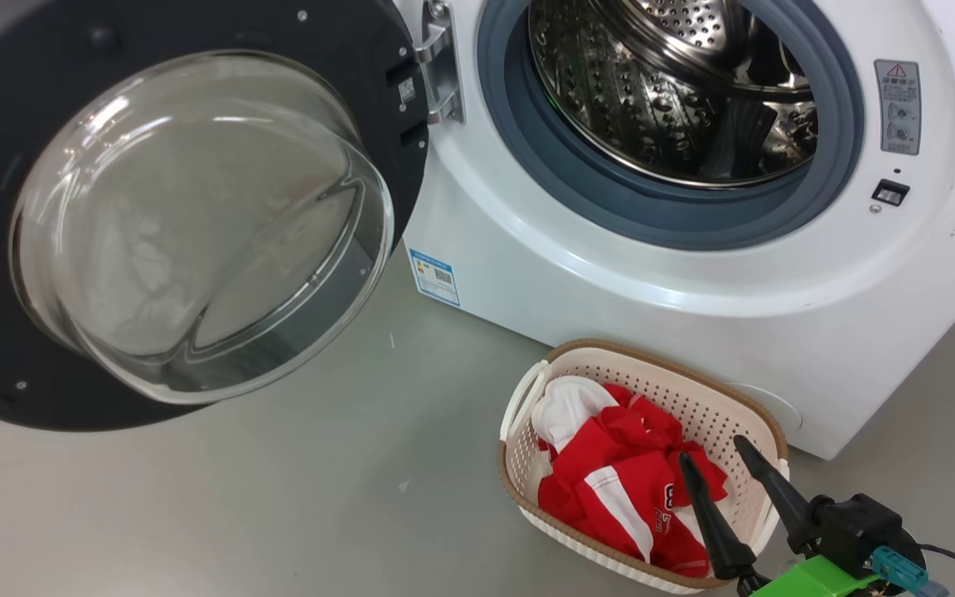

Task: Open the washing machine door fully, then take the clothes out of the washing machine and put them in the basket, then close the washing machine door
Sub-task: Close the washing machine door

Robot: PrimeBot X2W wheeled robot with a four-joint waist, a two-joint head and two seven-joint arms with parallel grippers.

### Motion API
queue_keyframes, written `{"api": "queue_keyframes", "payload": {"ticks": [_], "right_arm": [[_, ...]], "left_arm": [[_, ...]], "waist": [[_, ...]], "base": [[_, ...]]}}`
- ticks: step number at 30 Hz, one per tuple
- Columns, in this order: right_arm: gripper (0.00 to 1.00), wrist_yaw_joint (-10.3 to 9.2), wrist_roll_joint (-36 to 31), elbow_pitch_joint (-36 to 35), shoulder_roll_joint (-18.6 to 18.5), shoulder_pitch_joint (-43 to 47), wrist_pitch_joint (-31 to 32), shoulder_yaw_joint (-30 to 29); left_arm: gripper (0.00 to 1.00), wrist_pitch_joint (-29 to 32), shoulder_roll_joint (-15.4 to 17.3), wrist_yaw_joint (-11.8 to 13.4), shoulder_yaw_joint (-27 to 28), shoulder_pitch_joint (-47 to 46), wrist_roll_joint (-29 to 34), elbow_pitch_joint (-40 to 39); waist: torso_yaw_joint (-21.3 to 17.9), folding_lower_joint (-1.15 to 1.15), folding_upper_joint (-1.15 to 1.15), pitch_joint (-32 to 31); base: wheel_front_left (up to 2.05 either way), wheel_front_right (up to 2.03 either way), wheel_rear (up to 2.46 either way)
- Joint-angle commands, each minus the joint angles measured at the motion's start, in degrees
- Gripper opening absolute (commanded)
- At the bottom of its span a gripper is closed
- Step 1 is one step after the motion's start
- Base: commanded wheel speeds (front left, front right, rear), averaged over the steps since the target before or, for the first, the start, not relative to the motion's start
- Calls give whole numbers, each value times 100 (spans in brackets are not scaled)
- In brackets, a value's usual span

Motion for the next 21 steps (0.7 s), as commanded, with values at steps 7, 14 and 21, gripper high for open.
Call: {"api": "queue_keyframes", "payload": {"ticks": [7, 14, 21], "right_arm": [[100, 36, -173, -210, 13, -110, -37, 48], [100, 36, -239, -202, -10, -258, -37, 63], [100, 36, -306, -163, -36, -397, -37, 119]], "left_arm": [[0, -22, 1144, -37, 126, -1210, -636, 1109], [0, 207, 1836, -38, -268, -2056, -1833, 3339], [0, 1607, 2190, -38, -647, -2674, -3248, 4647]], "waist": [[-99, 0, 0, 305], [-191, 0, 0, 539], [-214, 0, 0, 744]], "base": [[0, 0, 0], [0, 0, 0], [0, 0, 0]]}}
